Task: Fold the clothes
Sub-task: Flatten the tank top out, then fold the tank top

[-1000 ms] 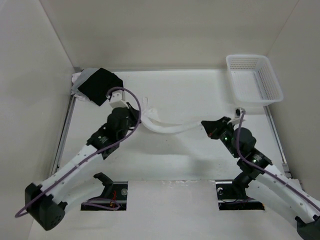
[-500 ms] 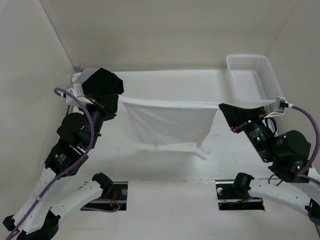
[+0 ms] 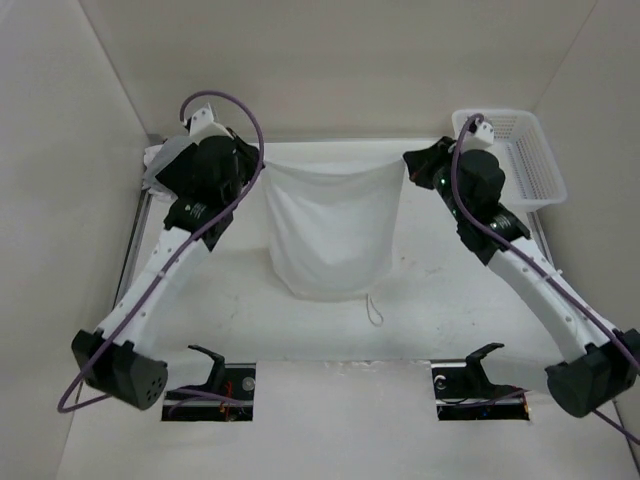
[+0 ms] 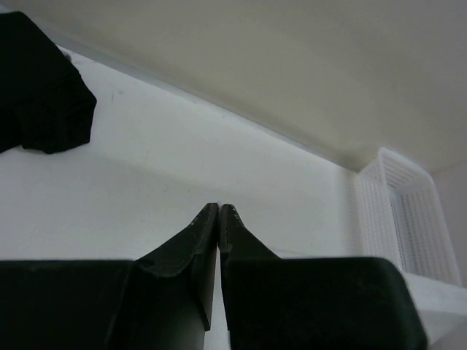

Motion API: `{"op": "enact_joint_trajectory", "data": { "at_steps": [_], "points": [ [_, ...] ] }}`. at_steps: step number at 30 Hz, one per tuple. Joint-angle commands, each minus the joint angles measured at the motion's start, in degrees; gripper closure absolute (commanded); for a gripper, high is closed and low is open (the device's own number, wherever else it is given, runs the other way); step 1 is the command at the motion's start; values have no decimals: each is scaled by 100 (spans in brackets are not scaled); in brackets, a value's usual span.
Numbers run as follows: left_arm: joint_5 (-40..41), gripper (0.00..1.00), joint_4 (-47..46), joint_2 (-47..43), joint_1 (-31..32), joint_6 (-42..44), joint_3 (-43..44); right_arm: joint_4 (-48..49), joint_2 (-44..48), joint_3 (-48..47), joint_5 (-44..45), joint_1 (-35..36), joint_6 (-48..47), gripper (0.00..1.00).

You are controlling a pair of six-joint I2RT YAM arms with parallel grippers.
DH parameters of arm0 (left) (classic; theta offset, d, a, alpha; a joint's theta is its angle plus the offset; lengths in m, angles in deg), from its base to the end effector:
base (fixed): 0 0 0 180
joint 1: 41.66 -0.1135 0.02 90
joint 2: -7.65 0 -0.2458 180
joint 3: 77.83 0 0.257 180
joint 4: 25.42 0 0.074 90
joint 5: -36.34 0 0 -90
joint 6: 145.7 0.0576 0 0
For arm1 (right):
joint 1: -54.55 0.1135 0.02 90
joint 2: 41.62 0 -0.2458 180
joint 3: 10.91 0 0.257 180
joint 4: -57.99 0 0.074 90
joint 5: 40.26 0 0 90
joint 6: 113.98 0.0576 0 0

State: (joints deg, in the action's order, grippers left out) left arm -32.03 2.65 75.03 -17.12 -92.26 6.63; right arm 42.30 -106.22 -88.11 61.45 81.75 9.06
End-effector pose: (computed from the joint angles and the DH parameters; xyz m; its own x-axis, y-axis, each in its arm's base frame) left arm 0.2784 -0.1038 0.3916 -0.1732 -0.5296 -0.8304 -0.0576 0.8471 -0.5283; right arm 0.2682 0.1247 0.3846 -0.1859 0.5047 -0.8430 -0.1980 0.8212 0.5353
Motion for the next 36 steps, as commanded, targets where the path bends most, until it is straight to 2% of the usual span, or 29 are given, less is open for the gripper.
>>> {"op": "enact_joint_trajectory", "data": {
  "at_steps": [1,6,10,14,23,26,30,36],
  "points": [
    [-589,99,-587,415,-514,-150,1137,703,-280,-1063,-1003,-351,326,100],
    [-809,99,-481,742,-884,-106,1947,387,-422,-1987,-1109,-510,282,100],
    [-818,98,-560,611,-903,-150,1660,351,-168,-1683,-1153,-510,238,100],
    [-757,98,-841,409,-701,-238,730,579,166,-594,-1092,-527,335,99],
    [-520,98,-1509,-628,-314,-519,-2706,1555,1062,2991,-1039,-510,1169,99],
    [-581,98,-1440,-1058,-278,-581,-3674,1679,1422,4047,-986,-169,1477,99],
    [-651,98,-730,-2041,-261,-668,-4589,1250,2335,4980,-793,569,1916,100],
    [-677,98,590,-3396,-173,-1125,-5004,-621,3962,5237,-196,1686,2628,99]
  ]
}}
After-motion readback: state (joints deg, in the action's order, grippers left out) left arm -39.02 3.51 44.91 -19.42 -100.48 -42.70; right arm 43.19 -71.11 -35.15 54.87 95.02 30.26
